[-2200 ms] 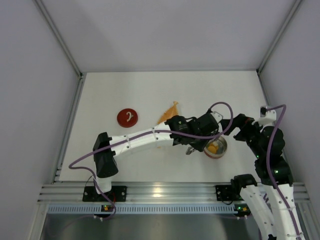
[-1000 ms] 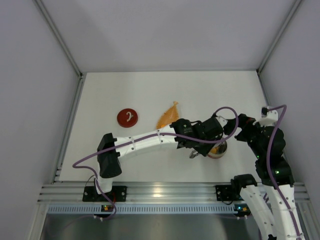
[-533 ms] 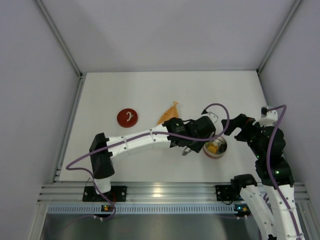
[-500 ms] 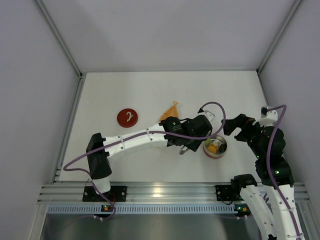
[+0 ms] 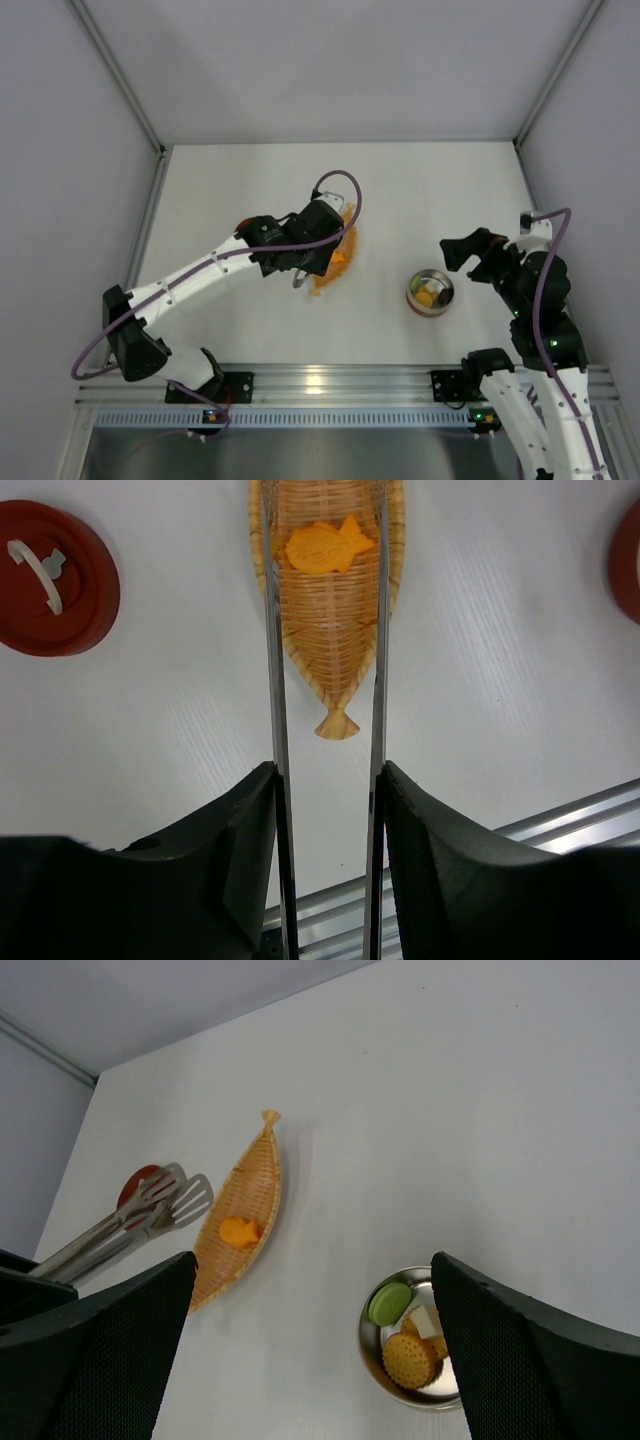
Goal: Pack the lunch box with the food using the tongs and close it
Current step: Pick up the fake food from the plate, then place the fake food in the packing box.
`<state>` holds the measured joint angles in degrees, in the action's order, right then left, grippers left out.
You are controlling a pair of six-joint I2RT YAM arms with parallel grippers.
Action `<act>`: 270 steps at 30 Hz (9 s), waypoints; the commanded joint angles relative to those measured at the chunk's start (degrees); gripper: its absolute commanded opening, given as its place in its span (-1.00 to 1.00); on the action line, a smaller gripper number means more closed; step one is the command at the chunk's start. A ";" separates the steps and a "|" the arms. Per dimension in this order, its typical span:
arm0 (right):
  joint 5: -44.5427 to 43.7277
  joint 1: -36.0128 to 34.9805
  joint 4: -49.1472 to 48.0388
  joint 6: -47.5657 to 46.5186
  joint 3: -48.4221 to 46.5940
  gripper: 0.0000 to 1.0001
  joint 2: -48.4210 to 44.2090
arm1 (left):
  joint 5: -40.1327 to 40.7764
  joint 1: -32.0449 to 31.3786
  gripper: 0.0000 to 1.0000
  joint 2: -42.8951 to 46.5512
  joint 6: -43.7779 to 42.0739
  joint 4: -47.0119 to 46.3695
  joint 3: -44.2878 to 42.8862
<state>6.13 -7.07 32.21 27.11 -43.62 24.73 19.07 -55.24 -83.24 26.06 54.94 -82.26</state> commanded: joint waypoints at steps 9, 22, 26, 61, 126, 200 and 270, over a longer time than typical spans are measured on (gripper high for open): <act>1.43 0.65 -2.58 0.57 -0.51 0.99 0.84 | -4.29 5.93 0.03 0.01 -13.66 1.66 0.17; 1.95 0.65 -2.85 0.84 -0.24 0.99 0.85 | -7.30 5.94 0.03 -2.62 -21.23 -1.24 2.89; 2.04 0.57 -2.85 0.92 -0.33 0.99 0.76 | -7.03 5.94 0.04 -3.59 -21.76 -2.64 3.07; 0.90 0.65 -1.71 -0.13 -1.47 0.99 0.49 | -9.93 8.05 0.08 -9.83 -21.23 -1.32 0.26; 1.69 0.65 -2.59 0.40 -1.21 0.99 1.46 | -11.07 8.40 -0.41 -7.37 -16.49 3.33 -3.70; 0.11 0.65 0.05 0.22 -3.32 0.99 1.20 | -12.12 -12.25 -0.77 -18.96 -9.89 1.76 -26.90; -1.38 0.65 1.81 -1.18 -3.14 0.99 0.23 | -14.32 -20.34 -0.60 -27.76 -3.83 -4.66 -25.41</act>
<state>2.68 -7.05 35.83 25.96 -45.19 25.36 6.87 -73.36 -111.02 23.97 53.98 -108.16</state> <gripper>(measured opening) 0.993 0.306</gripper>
